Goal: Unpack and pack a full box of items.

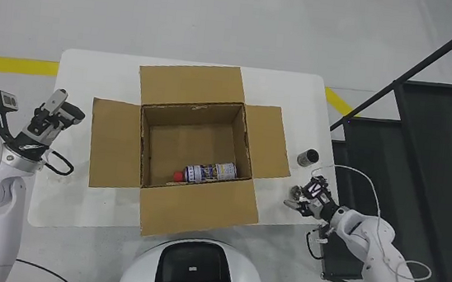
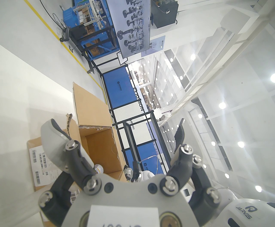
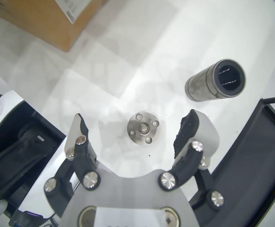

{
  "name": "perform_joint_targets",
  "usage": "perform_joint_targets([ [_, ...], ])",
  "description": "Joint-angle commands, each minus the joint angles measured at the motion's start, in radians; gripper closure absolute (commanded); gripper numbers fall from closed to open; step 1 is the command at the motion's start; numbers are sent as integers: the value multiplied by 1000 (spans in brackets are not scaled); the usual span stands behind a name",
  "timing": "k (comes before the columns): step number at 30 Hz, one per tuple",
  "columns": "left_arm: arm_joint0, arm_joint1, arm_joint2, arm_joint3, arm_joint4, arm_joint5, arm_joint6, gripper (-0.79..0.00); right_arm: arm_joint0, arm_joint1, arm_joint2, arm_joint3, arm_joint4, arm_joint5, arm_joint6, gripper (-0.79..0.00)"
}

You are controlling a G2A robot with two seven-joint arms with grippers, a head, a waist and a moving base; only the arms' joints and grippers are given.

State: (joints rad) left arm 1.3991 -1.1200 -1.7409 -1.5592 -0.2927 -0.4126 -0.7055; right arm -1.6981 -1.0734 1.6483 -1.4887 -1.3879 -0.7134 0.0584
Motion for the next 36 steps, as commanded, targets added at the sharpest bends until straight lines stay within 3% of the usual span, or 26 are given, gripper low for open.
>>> perform_joint_targets([
  [1,0,0,0,0,0,0,0,-785,-54,7,55,-40,20,-32,-65,-785],
  [8,0,0,0,0,0,0,0,-785,-187,17,180,-214,73,-104,-275,-785],
  [13,0,0,0,0,0,0,0,-785,-165,24,165,-332,26,-184,-335,-785],
  [21,0,0,0,0,0,0,0,-785,81,23,-52,-402,-51,-200,-144,-785],
  [28,0,0,0,0,0,0,0,-785,305,5,-252,-346,23,-178,62,-785],
  [36,0,0,0,0,0,0,0,-785,347,1,-284,-322,71,-186,95,-785],
])
